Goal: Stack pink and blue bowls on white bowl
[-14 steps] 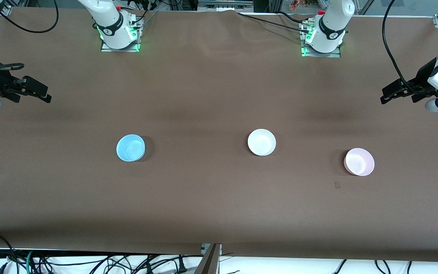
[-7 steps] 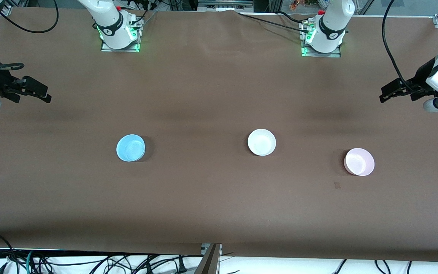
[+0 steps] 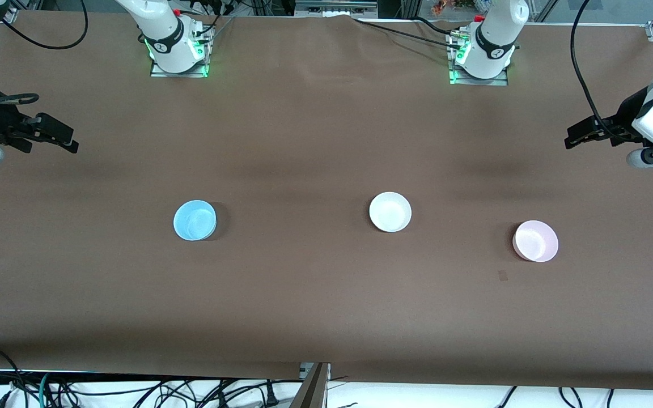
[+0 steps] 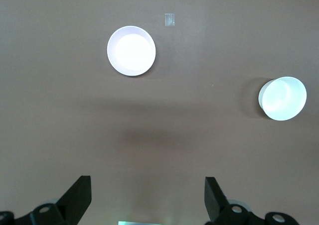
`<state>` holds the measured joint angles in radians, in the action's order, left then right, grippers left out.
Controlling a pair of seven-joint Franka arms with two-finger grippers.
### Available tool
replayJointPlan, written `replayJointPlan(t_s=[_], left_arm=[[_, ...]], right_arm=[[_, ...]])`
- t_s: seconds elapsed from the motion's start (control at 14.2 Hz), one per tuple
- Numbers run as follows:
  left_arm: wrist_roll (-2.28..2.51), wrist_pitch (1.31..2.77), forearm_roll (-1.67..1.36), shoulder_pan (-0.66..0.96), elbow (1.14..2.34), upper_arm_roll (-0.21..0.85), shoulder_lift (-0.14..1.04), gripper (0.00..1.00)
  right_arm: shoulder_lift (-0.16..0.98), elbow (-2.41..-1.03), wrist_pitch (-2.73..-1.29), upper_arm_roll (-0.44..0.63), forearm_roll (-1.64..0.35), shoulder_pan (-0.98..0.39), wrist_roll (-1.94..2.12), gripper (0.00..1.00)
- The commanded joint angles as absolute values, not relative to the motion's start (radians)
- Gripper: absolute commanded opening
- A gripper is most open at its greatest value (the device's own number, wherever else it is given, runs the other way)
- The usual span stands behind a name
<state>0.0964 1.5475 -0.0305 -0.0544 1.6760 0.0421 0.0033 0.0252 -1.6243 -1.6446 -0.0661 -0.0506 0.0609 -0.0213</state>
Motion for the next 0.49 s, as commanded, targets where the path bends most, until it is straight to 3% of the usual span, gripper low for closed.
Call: replayJointPlan(t_s=[0.0, 0.42], left_arm=[[0.095, 1.514, -0.017, -0.058, 1.629, 0.046, 0.029, 1.0], [0.092, 1.514, -0.015, -0.057, 1.624, 0.048, 0.031, 1.0]], right_arm=[[0.028, -1.609, -1.637, -0.069, -0.067, 0.061, -0.035, 1.0], [0.029, -1.611, -1.632, -0.069, -0.067, 0.061, -0.037, 1.0]])
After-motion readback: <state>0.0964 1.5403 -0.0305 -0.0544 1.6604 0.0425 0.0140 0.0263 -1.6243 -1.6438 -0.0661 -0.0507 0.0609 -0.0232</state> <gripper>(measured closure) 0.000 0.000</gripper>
